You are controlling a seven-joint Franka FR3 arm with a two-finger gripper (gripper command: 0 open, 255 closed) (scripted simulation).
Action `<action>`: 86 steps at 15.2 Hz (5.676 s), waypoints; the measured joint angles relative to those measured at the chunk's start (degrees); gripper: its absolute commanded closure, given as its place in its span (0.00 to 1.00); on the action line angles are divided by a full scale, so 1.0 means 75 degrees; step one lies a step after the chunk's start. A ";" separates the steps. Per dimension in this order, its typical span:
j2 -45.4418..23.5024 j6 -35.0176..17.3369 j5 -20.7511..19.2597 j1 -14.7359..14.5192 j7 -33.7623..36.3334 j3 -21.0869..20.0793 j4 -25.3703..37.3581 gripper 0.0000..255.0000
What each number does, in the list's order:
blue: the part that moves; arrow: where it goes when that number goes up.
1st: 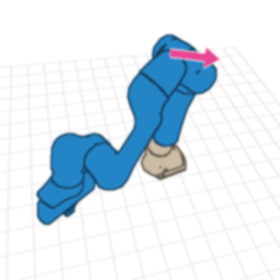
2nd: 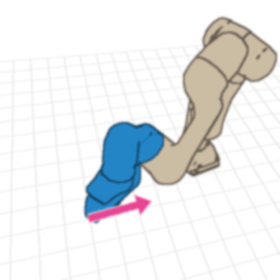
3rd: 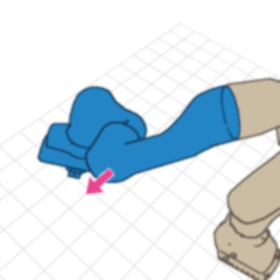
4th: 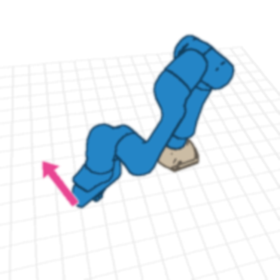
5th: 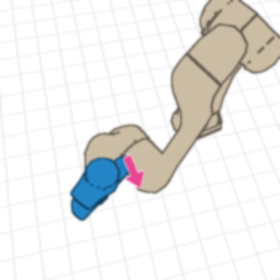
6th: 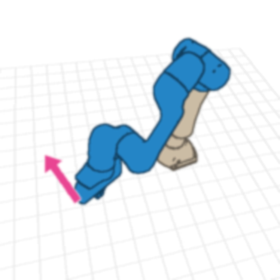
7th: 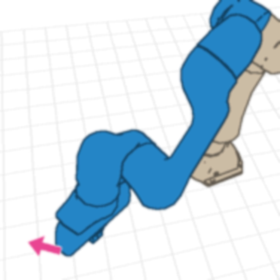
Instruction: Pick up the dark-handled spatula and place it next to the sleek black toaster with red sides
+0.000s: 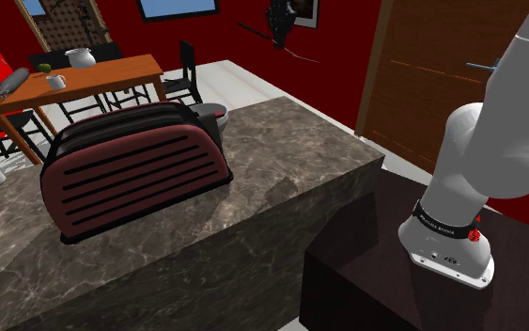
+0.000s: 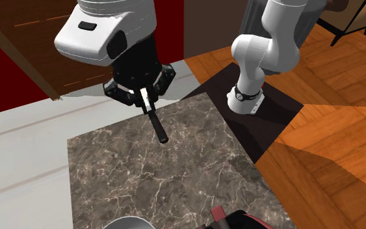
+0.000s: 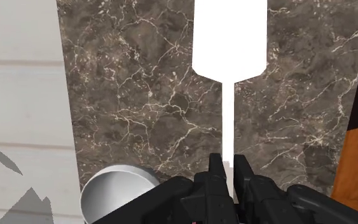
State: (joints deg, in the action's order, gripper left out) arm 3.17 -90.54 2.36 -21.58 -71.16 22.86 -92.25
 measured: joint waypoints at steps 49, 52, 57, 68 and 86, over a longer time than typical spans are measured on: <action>-0.0914 -0.3694 0.0298 -0.1061 0.1896 -0.1102 -0.2716 1.00; -0.1019 -0.3977 0.0343 -0.1063 0.1868 -0.1110 -0.2890 1.00; -0.1186 -0.4463 0.0432 -0.1057 0.1780 -0.1121 -0.3164 1.00; -0.1650 -0.5398 0.0654 -0.1030 0.1593 -0.1168 -0.3590 1.00; -0.1207 -0.4534 0.0432 -0.1025 0.1737 -0.1103 -0.3272 0.00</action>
State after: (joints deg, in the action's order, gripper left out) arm -5.88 -124.55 5.60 -29.26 -58.14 14.58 -116.79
